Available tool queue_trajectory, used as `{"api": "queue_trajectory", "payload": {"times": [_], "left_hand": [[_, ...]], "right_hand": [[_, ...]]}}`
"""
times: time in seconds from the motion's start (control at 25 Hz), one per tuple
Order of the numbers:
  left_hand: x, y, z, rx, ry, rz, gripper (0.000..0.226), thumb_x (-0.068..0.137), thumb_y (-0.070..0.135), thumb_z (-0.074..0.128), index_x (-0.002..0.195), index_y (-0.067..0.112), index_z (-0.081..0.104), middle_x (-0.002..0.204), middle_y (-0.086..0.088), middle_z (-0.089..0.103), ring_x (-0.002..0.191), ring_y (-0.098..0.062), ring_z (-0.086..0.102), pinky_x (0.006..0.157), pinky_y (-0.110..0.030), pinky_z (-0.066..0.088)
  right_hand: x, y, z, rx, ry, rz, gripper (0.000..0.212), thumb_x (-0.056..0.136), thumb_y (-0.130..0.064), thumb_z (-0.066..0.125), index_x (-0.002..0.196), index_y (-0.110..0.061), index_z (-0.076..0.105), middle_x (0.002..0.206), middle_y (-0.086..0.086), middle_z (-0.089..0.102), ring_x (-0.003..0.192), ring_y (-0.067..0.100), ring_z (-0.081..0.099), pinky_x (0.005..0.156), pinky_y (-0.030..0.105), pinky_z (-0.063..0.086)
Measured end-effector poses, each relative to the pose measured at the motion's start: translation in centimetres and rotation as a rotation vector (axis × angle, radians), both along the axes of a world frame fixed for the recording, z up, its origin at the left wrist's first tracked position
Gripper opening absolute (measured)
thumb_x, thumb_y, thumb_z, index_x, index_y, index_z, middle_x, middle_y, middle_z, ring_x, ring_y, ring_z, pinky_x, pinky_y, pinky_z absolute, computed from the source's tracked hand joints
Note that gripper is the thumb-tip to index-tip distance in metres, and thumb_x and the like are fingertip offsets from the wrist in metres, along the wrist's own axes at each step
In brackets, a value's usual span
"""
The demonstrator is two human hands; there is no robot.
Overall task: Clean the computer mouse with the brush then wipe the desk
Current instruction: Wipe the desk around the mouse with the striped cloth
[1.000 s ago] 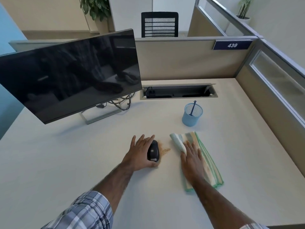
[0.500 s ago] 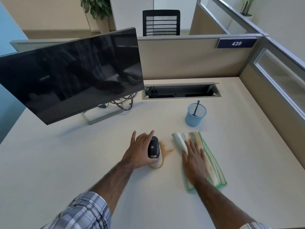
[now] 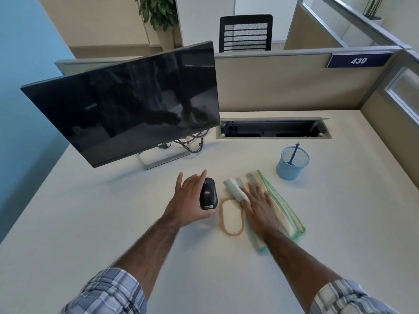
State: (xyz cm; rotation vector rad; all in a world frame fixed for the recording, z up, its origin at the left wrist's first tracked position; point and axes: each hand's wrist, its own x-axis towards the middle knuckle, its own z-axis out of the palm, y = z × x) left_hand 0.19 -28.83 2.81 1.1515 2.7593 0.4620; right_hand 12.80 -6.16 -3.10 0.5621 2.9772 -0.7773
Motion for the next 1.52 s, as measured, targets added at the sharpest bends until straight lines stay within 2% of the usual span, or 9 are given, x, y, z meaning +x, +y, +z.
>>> {"api": "queue_trajectory", "payload": {"times": [0.24,0.36,0.4,0.48,0.6,0.68,0.84,1.12,1.52], "left_hand": [[-0.5,-2.5,0.8,0.012,0.013,0.037,0.123,0.068,0.069,0.075,0.162,0.022,0.009,0.151,0.001,0.043,0.145,-0.018,0.031,0.126,-0.048,-0.01],[-0.5,-3.0,1.0,0.02,0.016,0.039,0.123,0.069,0.069,0.073,0.161,0.023,0.007,0.15,0.001,0.042,0.145,-0.017,0.03,0.126,-0.048,-0.011],[-0.5,-3.1,1.0,0.019,0.019,0.043,0.123,0.069,0.069,0.073,0.161,0.023,0.007,0.15,0.001,0.042,0.144,-0.017,0.03,0.126,-0.048,-0.012],[-0.6,-3.2,1.1,0.016,0.015,0.046,0.123,0.069,0.07,0.072,0.161,0.023,0.005,0.149,0.001,0.042,0.145,-0.017,0.03,0.126,-0.047,-0.012],[-0.7,-3.6,1.1,0.025,0.017,0.048,0.124,0.068,0.07,0.073,0.161,0.023,0.006,0.15,0.001,0.042,0.145,-0.017,0.03,0.126,-0.048,-0.011],[-0.8,-3.8,1.1,0.027,0.02,0.043,0.123,0.069,0.07,0.073,0.161,0.023,0.006,0.151,0.001,0.042,0.145,-0.017,0.03,0.126,-0.049,-0.01],[-0.8,-4.0,1.1,0.028,0.032,0.049,0.123,0.069,0.069,0.075,0.161,0.022,0.008,0.151,0.0,0.043,0.145,-0.02,0.032,0.126,-0.051,-0.009],[-0.6,-3.5,0.9,0.019,0.028,0.026,0.123,0.068,0.069,0.074,0.161,0.023,0.008,0.15,0.001,0.043,0.144,-0.019,0.034,0.126,-0.05,-0.008],[-2.6,1.1,0.6,-0.008,0.004,-0.045,0.126,0.069,0.068,0.075,0.163,0.018,0.007,0.15,-0.001,0.042,0.145,-0.02,0.03,0.125,-0.049,-0.011]], "right_hand": [[-2.7,-1.8,0.2,-0.028,-0.058,0.325,0.071,0.091,-0.061,0.007,0.15,-0.044,0.042,0.168,-0.013,0.008,0.155,0.008,-0.007,0.123,0.035,-0.008],[-2.9,-1.7,0.8,-0.024,0.037,0.169,0.065,0.098,-0.059,0.015,0.14,-0.035,0.058,0.165,-0.006,0.029,0.156,0.013,0.011,0.125,0.038,0.0],[-3.0,-1.7,0.9,0.04,0.057,0.07,0.065,0.098,-0.058,0.015,0.141,-0.033,0.056,0.164,-0.002,0.032,0.155,0.018,0.015,0.126,0.041,0.004],[-3.0,-2.4,0.9,0.088,-0.043,-0.043,0.062,0.1,-0.061,0.019,0.153,-0.035,0.039,0.168,0.006,0.02,0.156,0.027,0.01,0.126,0.047,0.004],[-2.9,-4.3,-0.1,0.174,-0.159,0.025,0.068,0.099,-0.068,0.015,0.16,-0.039,0.006,0.17,0.005,-0.009,0.156,0.028,-0.012,0.125,0.049,-0.004],[-2.6,-4.8,-0.2,0.232,-0.134,0.064,0.07,0.099,-0.065,0.015,0.16,-0.036,-0.005,0.168,0.0,-0.02,0.155,0.024,-0.02,0.124,0.049,-0.008],[-2.3,-4.8,-0.1,0.244,-0.112,0.219,0.063,0.105,-0.051,0.02,0.161,-0.033,-0.002,0.166,-0.008,-0.018,0.155,0.017,-0.016,0.126,0.046,-0.008],[-1.5,-4.4,-0.4,0.263,-0.13,0.428,0.063,0.102,-0.051,0.013,0.161,-0.037,-0.004,0.167,-0.012,-0.018,0.155,0.014,-0.016,0.123,0.04,-0.011],[2.1,-5.3,0.2,0.253,-0.08,0.644,0.066,0.102,-0.04,0.026,0.161,-0.037,-0.003,0.168,-0.012,-0.015,0.154,0.011,-0.018,0.122,0.037,-0.014]]}}
